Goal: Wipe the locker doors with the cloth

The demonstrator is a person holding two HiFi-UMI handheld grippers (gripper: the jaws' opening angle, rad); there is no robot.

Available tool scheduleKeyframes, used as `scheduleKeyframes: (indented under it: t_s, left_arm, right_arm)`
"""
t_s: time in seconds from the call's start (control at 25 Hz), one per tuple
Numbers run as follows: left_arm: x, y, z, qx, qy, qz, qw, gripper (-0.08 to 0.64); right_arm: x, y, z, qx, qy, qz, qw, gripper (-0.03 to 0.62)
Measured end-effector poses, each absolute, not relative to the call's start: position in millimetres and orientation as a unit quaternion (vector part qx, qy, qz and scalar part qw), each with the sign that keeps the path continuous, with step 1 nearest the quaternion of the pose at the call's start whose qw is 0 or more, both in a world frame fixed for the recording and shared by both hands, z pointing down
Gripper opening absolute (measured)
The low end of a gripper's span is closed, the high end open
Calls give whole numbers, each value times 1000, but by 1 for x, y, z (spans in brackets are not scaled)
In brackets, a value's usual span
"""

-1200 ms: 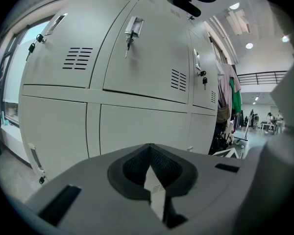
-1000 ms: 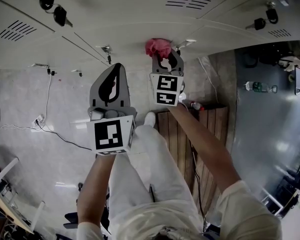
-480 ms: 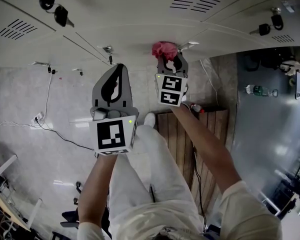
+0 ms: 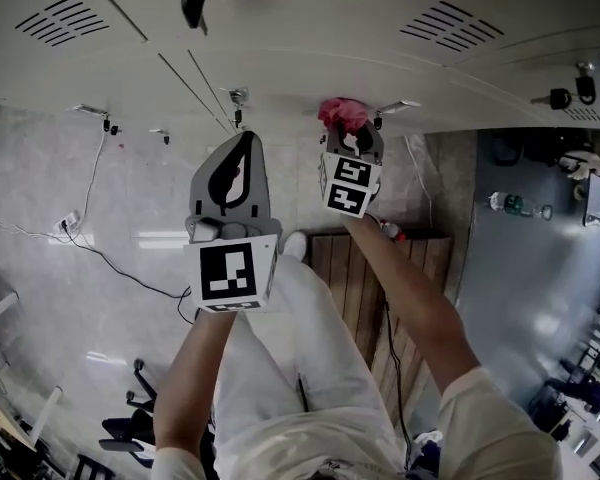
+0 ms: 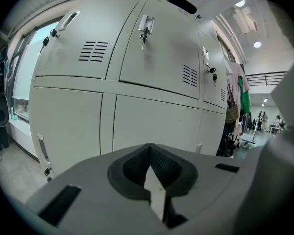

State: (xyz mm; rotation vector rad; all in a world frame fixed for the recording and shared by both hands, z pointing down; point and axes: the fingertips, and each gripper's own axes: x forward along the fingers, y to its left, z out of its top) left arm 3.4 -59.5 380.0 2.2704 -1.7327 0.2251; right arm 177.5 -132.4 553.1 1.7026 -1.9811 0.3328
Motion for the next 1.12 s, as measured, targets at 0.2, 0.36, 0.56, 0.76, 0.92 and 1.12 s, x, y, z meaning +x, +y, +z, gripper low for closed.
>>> scheduleKeyframes:
  t_s: [0.2, 0.36, 0.56, 0.76, 0.92, 1.12]
  left_arm:
    - [-10, -59, 386, 781, -604, 74, 141, 3]
    - [-21, -57, 388, 778, -608, 74, 143, 3]
    - [-34, -54, 390, 774, -611, 74, 147, 3]
    - [-44, -52, 391, 773, -613, 73, 149, 3]
    - [-50, -49, 393, 772, -613, 73, 150, 3]
    - [-58, -48, 394, 771, -614, 69, 153, 3]
  right_arm:
    - [172, -132, 567, 634, -717, 135, 257, 146]
    - [167, -132, 575, 642, -707, 155, 255, 146]
    - [160, -132, 578, 652, -696, 170, 247, 146]
    - [154, -131, 579, 661, -688, 184, 237, 147]
    - [148, -130, 580, 660, -688, 185, 239, 147]
    - [135, -131, 580, 657, -690, 185, 238, 147]
